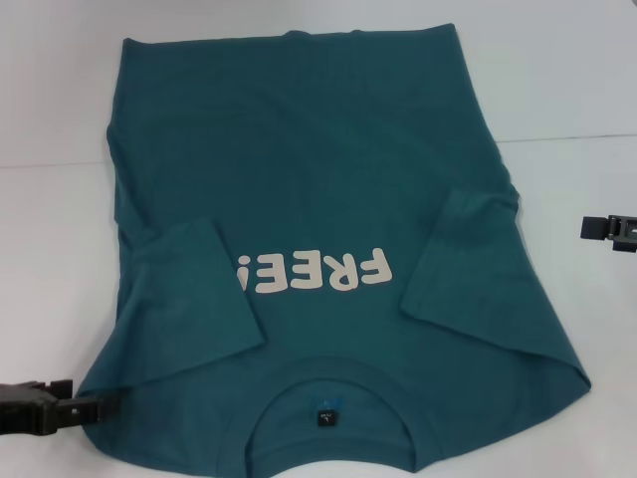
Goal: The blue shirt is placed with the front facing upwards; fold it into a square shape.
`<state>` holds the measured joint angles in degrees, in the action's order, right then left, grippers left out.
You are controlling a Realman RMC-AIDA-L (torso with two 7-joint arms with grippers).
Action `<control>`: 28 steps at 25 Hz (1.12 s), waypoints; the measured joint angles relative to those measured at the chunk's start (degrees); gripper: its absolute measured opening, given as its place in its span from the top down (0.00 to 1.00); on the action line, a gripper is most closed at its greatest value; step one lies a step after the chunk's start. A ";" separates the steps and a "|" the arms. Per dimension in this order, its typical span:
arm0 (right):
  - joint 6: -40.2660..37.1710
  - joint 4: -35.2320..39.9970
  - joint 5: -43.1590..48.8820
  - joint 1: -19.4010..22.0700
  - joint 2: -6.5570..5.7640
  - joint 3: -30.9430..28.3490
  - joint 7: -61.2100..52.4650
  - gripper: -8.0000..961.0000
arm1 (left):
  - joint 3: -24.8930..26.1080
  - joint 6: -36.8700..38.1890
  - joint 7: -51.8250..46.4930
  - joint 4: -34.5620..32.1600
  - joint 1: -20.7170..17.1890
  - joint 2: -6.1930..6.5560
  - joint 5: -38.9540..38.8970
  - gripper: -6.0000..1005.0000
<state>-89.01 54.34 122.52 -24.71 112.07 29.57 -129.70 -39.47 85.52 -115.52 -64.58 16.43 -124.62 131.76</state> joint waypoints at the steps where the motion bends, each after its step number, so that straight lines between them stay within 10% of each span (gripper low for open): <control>1: 0.01 -0.01 0.00 -0.03 0.00 -0.02 -0.09 0.02 | -0.44 -0.76 0.18 0.40 0.04 0.00 0.26 0.13; 9: -0.32 -0.03 -0.09 -0.16 0.04 -0.04 -0.99 0.02 | -1.28 -4.72 -0.59 2.47 0.56 0.20 3.11 0.13; 22: -2.76 0.07 -0.24 -0.46 -0.01 0.25 -2.67 0.02 | -1.84 -5.08 -1.80 1.71 0.46 0.00 4.11 0.54; 28: -8.44 0.55 0.10 -1.99 -2.97 1.82 -9.42 0.02 | -2.73 -3.58 -2.49 1.07 0.85 -0.01 2.32 0.78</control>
<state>-97.46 54.89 122.62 -26.70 109.10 31.39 -139.12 -42.20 81.94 -118.01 -63.51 17.28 -124.63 134.08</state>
